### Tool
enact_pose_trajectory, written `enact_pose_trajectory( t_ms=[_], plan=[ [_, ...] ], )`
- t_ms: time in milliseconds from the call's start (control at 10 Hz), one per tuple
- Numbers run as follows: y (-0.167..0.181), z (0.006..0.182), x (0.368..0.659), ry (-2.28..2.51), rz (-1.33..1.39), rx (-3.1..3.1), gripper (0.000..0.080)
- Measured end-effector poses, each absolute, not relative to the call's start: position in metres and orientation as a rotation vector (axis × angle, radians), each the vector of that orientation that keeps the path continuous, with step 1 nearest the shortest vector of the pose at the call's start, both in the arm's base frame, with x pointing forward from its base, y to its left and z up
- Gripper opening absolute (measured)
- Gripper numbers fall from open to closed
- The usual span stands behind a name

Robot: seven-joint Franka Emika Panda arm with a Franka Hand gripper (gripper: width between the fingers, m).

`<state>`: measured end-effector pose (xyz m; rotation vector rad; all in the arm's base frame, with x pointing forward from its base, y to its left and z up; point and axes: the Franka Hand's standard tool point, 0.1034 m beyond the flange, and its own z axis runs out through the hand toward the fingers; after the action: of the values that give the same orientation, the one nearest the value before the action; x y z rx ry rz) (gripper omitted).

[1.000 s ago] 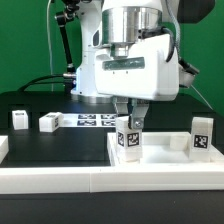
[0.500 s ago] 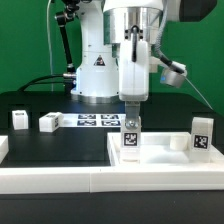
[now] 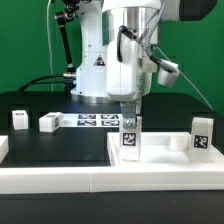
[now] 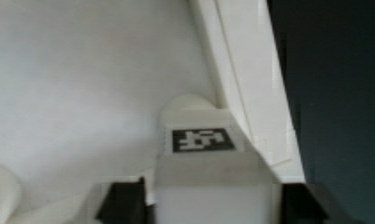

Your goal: Assemble square table

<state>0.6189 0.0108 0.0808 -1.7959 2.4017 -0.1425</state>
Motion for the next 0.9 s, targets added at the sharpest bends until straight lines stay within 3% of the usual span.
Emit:
enact_pose_trajectory(
  t_ms=[100, 200, 300, 900],
  plan=[
    [0.0108, 0.0808, 0.6189, 2.385, -0.144, -1.819, 0.0482],
    [0.0109, 0.0807, 0.6187, 2.347, -0.147, -1.873, 0.0482],
    [0.0113, 0.0807, 0.6185, 2.288, -0.148, -1.953, 0.0616],
    [0.0093, 0.0799, 0.6181, 1.758, -0.191, -2.475, 0.0649]
  ],
)
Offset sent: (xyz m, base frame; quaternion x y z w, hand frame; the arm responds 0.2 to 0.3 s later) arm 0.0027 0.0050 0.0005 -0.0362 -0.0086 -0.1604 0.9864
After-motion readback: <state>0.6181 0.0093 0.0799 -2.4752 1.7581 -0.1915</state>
